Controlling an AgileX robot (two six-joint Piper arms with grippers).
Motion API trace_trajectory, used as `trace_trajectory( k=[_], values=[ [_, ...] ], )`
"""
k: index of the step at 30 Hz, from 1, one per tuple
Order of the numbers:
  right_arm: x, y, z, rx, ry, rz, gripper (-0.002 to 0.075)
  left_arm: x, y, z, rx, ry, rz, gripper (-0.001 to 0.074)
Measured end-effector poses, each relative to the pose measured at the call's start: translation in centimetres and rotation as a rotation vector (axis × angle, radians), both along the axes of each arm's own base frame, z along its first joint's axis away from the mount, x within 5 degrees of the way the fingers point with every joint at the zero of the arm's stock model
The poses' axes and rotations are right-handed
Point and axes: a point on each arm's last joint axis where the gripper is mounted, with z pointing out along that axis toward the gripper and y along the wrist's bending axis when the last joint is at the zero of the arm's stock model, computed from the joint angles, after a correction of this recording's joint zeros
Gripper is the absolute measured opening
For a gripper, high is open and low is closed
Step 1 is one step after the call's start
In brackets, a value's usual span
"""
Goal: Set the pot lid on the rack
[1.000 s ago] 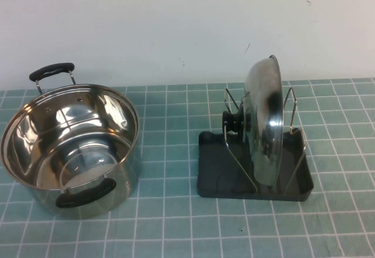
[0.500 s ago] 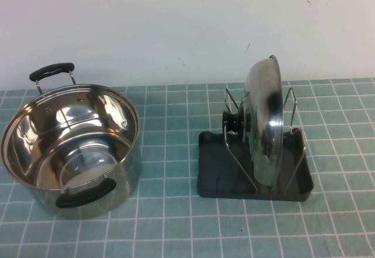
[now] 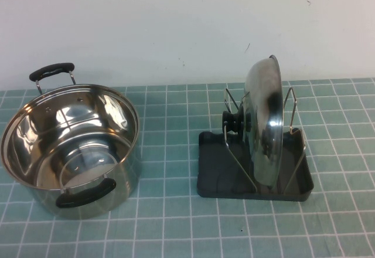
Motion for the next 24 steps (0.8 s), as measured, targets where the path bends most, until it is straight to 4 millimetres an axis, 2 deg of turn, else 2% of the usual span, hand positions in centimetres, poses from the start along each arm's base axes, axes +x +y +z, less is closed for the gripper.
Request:
trace_trajectory(
  k=[24],
  values=[
    [0.0, 0.0, 0.0, 0.0, 0.0, 0.0, -0.0001, 0.01, -0.19, 0.0, 0.017, 0.002, -0.04, -0.0002]
  ],
)
